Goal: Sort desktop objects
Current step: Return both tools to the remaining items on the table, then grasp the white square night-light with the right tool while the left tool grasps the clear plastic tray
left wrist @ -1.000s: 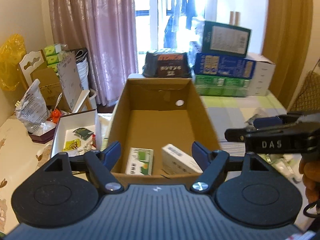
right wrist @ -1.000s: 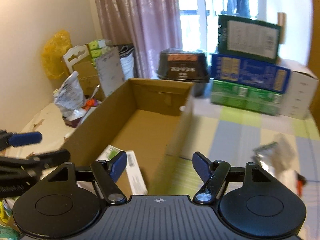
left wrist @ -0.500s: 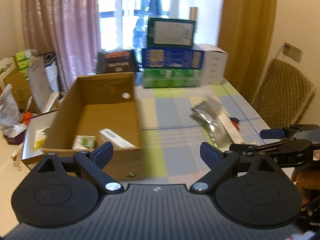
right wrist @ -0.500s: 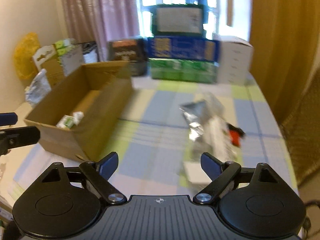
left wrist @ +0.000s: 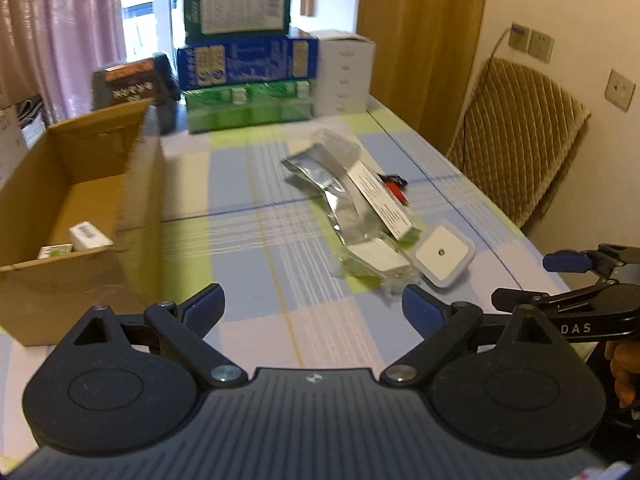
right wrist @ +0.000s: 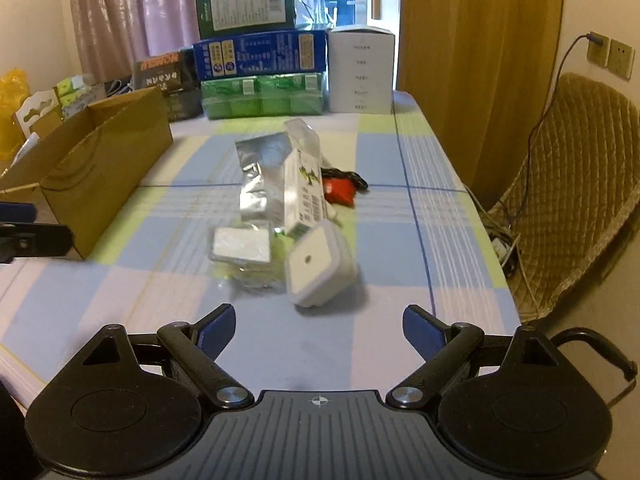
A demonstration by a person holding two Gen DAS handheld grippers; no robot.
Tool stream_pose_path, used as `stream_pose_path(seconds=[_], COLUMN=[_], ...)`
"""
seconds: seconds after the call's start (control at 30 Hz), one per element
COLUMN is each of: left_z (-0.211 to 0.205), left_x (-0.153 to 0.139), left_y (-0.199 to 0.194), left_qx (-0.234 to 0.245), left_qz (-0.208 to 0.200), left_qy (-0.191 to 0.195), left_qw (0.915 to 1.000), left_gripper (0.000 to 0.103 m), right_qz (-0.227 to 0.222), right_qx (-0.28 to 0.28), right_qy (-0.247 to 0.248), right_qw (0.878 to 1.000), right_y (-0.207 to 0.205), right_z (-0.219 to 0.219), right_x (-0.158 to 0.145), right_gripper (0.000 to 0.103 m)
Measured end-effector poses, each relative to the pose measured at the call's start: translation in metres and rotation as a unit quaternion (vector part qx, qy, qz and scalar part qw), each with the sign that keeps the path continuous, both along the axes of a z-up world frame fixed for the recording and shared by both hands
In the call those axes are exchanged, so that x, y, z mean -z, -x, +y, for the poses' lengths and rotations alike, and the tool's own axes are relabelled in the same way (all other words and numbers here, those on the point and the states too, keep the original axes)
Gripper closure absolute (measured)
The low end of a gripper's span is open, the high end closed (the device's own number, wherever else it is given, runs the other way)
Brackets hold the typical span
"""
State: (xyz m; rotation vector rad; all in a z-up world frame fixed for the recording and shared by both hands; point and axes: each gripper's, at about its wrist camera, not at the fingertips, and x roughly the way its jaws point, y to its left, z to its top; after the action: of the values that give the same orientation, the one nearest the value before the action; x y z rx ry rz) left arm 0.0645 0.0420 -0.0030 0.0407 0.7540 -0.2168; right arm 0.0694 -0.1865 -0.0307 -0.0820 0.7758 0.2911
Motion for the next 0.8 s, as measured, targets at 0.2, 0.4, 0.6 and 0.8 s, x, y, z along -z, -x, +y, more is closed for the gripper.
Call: stream_pose_path(seconds=[0.2, 0.4, 0.6, 0.8], left_z=[-0.028, -0.039, -0.042, -0.042], left_x=[0.023, 0.043, 0.058, 0.068], left_y=[-0.024, -0.046, -0.063, -0.078], left_qx=[0.045, 0.078, 0.095, 0.136], left_qz=[0.001, 0.012, 0.022, 0.025], left_qy=[-0.028, -0.044, -0.042, -0.057], left_qw=[0.9986, 0.9959, 0.9943, 0.9887], left_gripper=[0.010, 0.010, 0.010, 0.010], right_qz=[-0.004, -0.013, -0.017, -0.015], right_qx=[-0.045, -0.080, -0.099, -0.115], right_qy=[0.035, 0.068, 0.084, 0.105], right_qw=[0.998, 0.994, 0.991, 0.988], right_y=[-0.018, -0.033, -0.051, -0.066], right_z=[0.003, 0.010, 0.021, 0.030], right_x=[0.013, 0.027, 0.037, 0.048], right_gripper=[0.015, 0.015, 0.015, 0.015])
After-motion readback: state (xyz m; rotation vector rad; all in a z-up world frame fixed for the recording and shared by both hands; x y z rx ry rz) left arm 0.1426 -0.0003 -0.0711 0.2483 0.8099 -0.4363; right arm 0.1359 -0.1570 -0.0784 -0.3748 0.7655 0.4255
